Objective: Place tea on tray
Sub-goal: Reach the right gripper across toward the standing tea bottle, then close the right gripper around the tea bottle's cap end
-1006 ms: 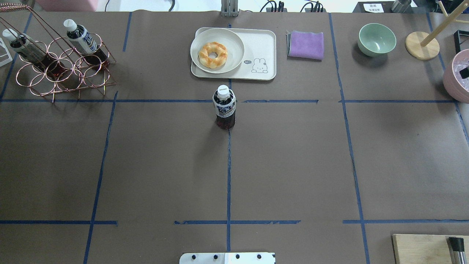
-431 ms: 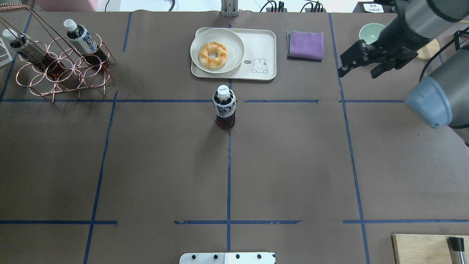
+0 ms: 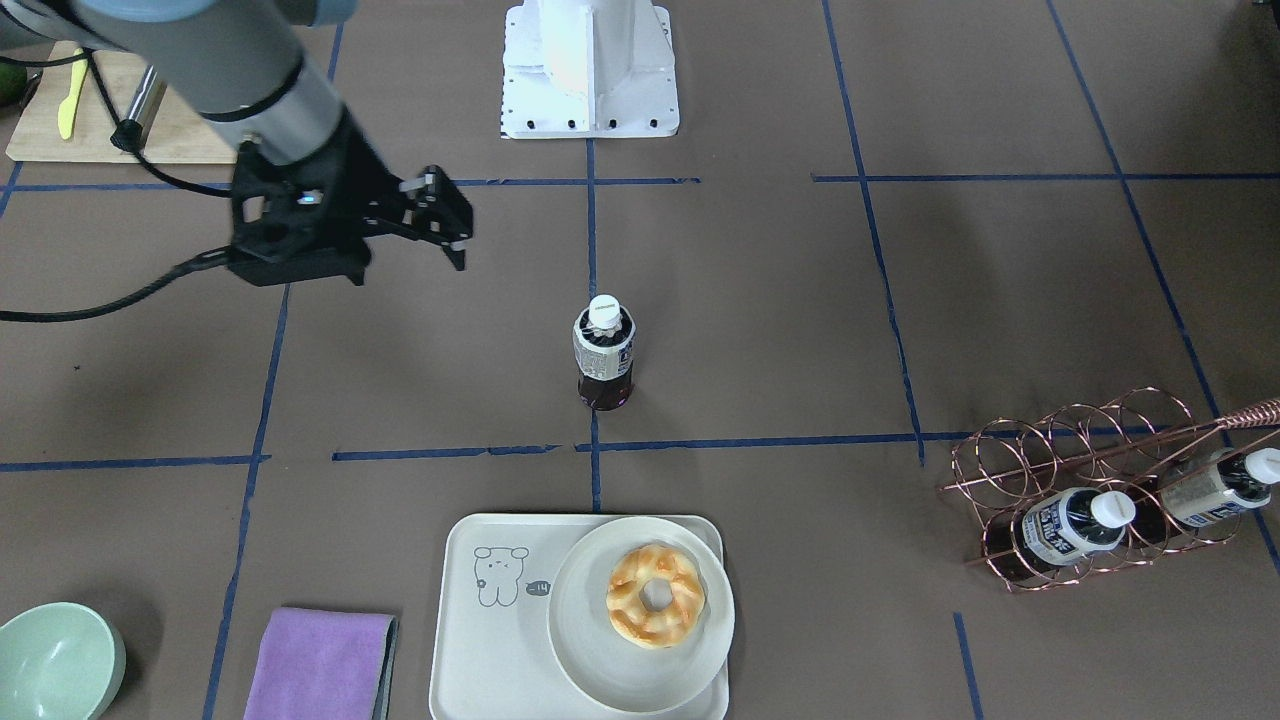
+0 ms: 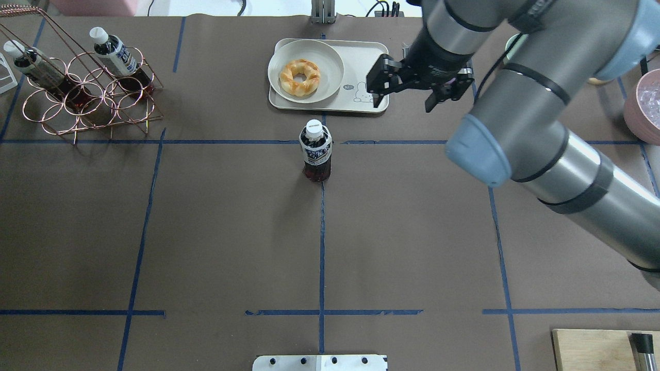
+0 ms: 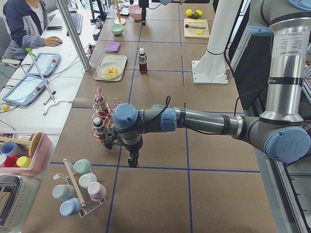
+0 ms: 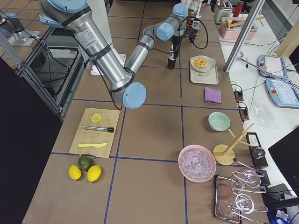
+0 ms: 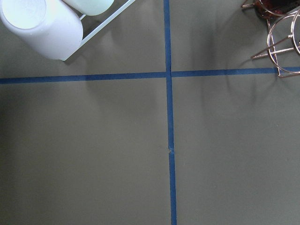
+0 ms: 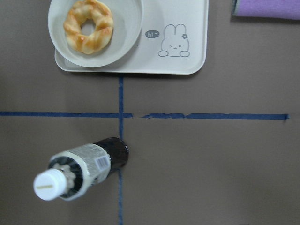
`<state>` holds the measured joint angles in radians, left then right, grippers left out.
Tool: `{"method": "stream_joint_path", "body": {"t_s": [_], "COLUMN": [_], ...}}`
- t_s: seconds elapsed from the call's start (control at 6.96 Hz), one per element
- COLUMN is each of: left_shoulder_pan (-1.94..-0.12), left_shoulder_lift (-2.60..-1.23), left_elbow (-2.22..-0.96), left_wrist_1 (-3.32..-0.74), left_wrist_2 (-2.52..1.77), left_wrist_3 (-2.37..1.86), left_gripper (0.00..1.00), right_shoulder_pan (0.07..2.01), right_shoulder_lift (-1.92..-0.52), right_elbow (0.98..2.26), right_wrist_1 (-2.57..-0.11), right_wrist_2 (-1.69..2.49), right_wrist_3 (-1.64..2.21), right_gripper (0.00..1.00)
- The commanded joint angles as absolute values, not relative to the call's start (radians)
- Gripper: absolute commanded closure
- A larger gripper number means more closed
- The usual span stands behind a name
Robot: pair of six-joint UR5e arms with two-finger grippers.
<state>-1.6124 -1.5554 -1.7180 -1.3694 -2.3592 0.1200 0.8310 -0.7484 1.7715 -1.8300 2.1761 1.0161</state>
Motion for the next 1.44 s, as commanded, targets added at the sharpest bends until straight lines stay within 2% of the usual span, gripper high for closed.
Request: {"method": "stream_joint_path", "body": {"t_s": [0.0, 0.14, 0.57, 0.72, 1.01, 1.29], "left_shoulder_pan": [-1.612, -1.612, -1.612, -1.611, -1.611, -1.611], "left_shoulder_lift": [-1.552, -1.552, -1.551, -1.551, -1.551, -1.551], "left_elbow": [-1.718, -1.718, -1.718, -1.717, -1.715, -1.715], "left_wrist_1": [-1.374, -1.374, -1.376, -1.376, -1.376, -1.376], "left_wrist_2": [-2.359, -2.359, -2.359, -2.359, -2.359, -2.361], "left_wrist_3": [0.120, 0.120, 0.120, 0.120, 0.120, 0.120], "left_gripper": [0.00, 0.00, 0.00, 0.00, 0.00, 0.00], "right_shoulder_pan": [0.750, 0.736, 0.667, 0.658, 0.655, 0.655], "right_shoulder_lift": [-0.522, -0.505, -0.508, -0.512, -0.506, -0.500], "right_elbow": [1.530, 1.485, 1.463, 1.456, 1.454, 1.454], "right_wrist_1": [-1.847, -1.847, -1.847, -1.847, -1.847, -1.847], "right_wrist_2": [2.084, 2.071, 1.981, 1.976, 1.973, 1.944], "right_wrist_3": [1.080, 1.080, 1.066, 1.066, 1.065, 1.060], "right_gripper": [0.01, 0.03, 0.17, 0.23, 0.42, 0.43]}}
